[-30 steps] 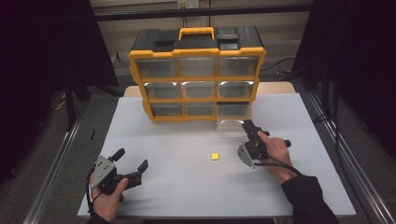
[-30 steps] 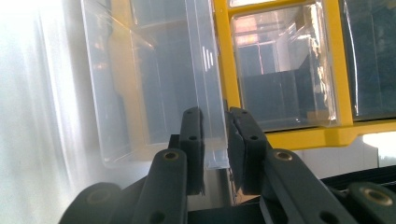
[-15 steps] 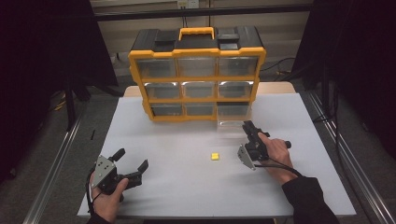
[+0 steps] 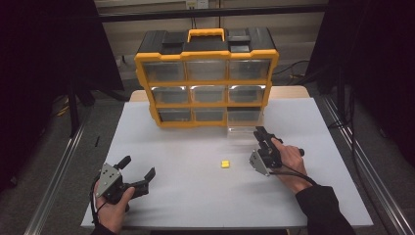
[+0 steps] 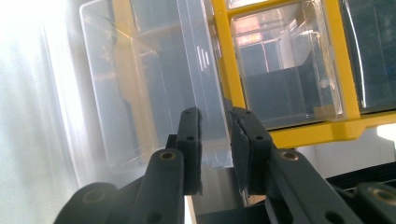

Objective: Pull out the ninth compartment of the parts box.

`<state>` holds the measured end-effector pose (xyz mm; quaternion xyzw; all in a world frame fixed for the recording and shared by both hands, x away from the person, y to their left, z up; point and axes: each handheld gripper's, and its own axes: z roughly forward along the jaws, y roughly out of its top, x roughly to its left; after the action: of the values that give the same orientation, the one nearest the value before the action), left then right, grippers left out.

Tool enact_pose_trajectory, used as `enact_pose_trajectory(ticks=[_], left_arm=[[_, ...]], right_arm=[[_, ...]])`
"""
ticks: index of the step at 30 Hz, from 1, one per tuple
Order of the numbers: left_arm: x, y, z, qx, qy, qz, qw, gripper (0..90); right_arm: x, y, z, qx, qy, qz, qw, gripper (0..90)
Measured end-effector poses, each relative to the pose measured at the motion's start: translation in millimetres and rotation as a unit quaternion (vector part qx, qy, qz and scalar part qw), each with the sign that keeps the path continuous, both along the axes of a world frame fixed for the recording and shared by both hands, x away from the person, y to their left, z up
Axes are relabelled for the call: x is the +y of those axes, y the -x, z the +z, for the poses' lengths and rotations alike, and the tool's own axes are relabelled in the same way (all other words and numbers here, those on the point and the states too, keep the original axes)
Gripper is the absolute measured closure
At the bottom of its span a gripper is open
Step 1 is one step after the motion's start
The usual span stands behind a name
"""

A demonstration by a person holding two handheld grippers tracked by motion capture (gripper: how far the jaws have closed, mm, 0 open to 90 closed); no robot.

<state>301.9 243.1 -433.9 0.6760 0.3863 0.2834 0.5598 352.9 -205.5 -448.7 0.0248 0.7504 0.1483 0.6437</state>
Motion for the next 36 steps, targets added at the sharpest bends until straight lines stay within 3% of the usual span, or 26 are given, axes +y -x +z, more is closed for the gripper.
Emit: enact_pose_trajectory(ticks=[3, 5, 7, 11, 12, 13, 17, 18, 19, 20, 26, 29, 31, 34, 36], left_arm=[[-0.1, 0.1, 0.0, 0.000, -0.001, 0.000, 1.0000, 4.0], [0.5, 0.1, 0.2, 0.000, -0.007, -0.003, 1.0000, 4.0], [-0.2, 0.1, 0.0, 0.000, -0.001, 0.000, 1.0000, 4.0], [0.0, -0.2, -0.2, 0.001, -0.001, 0.000, 1.0000, 4.0], [-0.1, -0.1, -0.2, 0.001, -0.001, 0.000, 1.0000, 4.0], [-0.2, -0.1, -0.2, 0.001, -0.001, -0.001, 1.0000, 4.0], [0.5, -0.1, 0.1, 0.001, -0.006, -0.003, 1.0000, 4.0], [0.2, 0.0, 0.0, 0.001, -0.004, -0.002, 1.0000, 4.0], [0.2, 0.0, 0.0, 0.001, -0.004, -0.002, 1.0000, 4.0], [0.2, 0.0, 0.0, 0.002, -0.003, -0.002, 1.0000, 4.0], [0.2, -0.2, -0.1, 0.001, -0.005, -0.003, 1.0000, 4.0], [0.0, -0.2, 0.0, 0.001, -0.005, -0.003, 1.0000, 3.9], [-0.2, -0.1, -0.1, 0.002, -0.004, -0.004, 1.0000, 4.0], [0.0, -0.2, -0.1, 0.001, -0.005, -0.003, 1.0000, 4.0], [-0.3, -0.1, -0.1, 0.002, -0.004, -0.003, 1.0000, 4.0]], right_arm=[[-0.8, 0.1, -0.3, 0.004, -0.007, -0.003, 1.0000, 70.6], [-1.3, -0.7, 0.5, -0.001, 0.007, -0.005, 1.0000, 68.6], [-1.9, -0.7, -1.7, 0.004, -0.009, -0.011, 0.9999, 64.9], [-2.6, -1.7, -0.5, 0.005, -0.016, -0.011, 0.9998, 55.8], [-2.7, -1.7, -0.1, 0.003, -0.024, -0.013, 0.9996, 50.1], [-3.2, -2.8, -0.1, 0.001, -0.057, -0.020, 0.9982, 37.7], [-5.2, -4.0, 1.3, 0.005, -0.093, -0.025, 0.9954, 26.4], [-6.1, -4.8, 1.2, 0.007, -0.121, -0.032, 0.9921, 18.9], [-6.9, -5.5, 2.4, 0.003, -0.126, -0.035, 0.9914, 15.5], [-6.9, -5.5, 2.4, 0.003, -0.126, -0.035, 0.9914, 15.5], [-8.1, -6.4, 6.7, 0.015, -0.178, -0.050, 0.9826, 5.4], [-9.0, -7.0, 9.3, 0.049, -0.212, -0.060, 0.9742, 3.4], [-12.1, -7.7, 12.0, 0.071, -0.240, -0.067, 0.9657, 3.2], [-17.2, -8.1, 16.1, 0.096, -0.279, -0.082, 0.9520, 3.3], [-21.1, -8.0, 18.4, 0.118, -0.308, -0.085, 0.9403, 4.1]])
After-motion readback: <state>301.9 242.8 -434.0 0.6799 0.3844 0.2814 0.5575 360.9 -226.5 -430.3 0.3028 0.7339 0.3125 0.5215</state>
